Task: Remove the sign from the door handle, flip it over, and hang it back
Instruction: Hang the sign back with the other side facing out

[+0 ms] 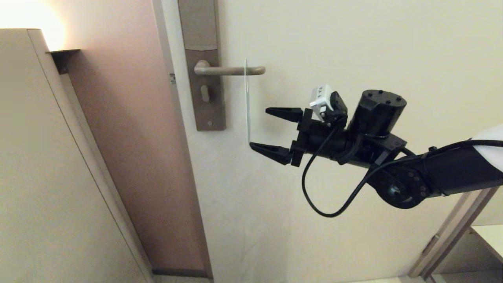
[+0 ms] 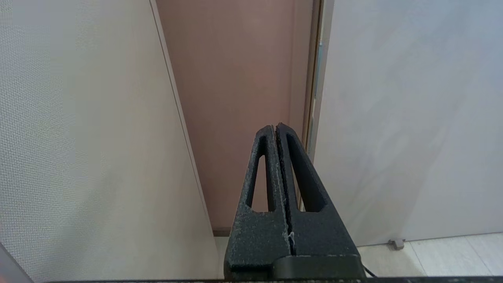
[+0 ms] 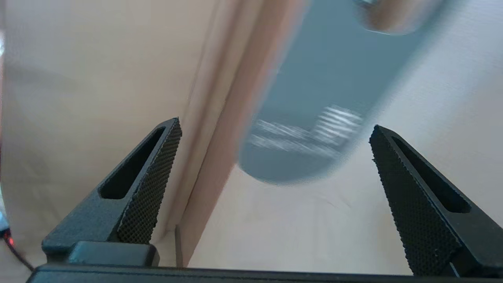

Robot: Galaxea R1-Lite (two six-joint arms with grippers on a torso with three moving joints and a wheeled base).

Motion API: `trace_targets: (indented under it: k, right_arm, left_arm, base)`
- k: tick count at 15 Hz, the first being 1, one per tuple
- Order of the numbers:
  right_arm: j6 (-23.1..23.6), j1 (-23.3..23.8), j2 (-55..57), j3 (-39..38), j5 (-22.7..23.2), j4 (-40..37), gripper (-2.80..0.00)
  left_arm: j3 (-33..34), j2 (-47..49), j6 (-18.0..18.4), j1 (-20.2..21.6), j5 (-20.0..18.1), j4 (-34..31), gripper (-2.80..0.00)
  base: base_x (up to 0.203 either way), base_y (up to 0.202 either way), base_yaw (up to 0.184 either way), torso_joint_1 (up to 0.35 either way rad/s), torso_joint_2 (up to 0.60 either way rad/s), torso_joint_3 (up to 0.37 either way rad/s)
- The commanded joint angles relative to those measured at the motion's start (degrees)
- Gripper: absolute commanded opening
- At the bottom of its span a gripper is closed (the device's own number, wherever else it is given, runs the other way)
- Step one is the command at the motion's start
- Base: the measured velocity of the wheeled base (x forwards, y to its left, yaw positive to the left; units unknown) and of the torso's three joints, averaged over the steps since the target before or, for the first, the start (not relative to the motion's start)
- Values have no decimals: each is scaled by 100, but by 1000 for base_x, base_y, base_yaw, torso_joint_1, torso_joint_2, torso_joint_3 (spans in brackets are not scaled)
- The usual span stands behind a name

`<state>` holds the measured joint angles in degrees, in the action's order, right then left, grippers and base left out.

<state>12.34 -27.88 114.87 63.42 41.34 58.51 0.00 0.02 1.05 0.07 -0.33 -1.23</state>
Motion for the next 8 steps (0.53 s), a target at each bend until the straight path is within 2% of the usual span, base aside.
trace_targets:
  k: [1,4,5,8]
  right_arm:
    - [-107,163,-104,-13,23,37,0]
    - [-135,248,-114,-13,15,37,0]
    - [-135,248,-114,-13,15,37,-280]
    - [-125,240,-114,-41,6,37,-280]
  left_arm:
    - [0,-2,1,1,-2,0,-280]
    - [0,-2,1,1,-2,0,-280]
    - [0,-2,1,1,-2,0,-280]
    - [0,-2,1,1,-2,0,-280]
  base:
    - [0,0,0,0,0,0]
    - [0,0,0,0,0,0]
    - [0,0,0,0,0,0]
    - [0,0,0,0,0,0]
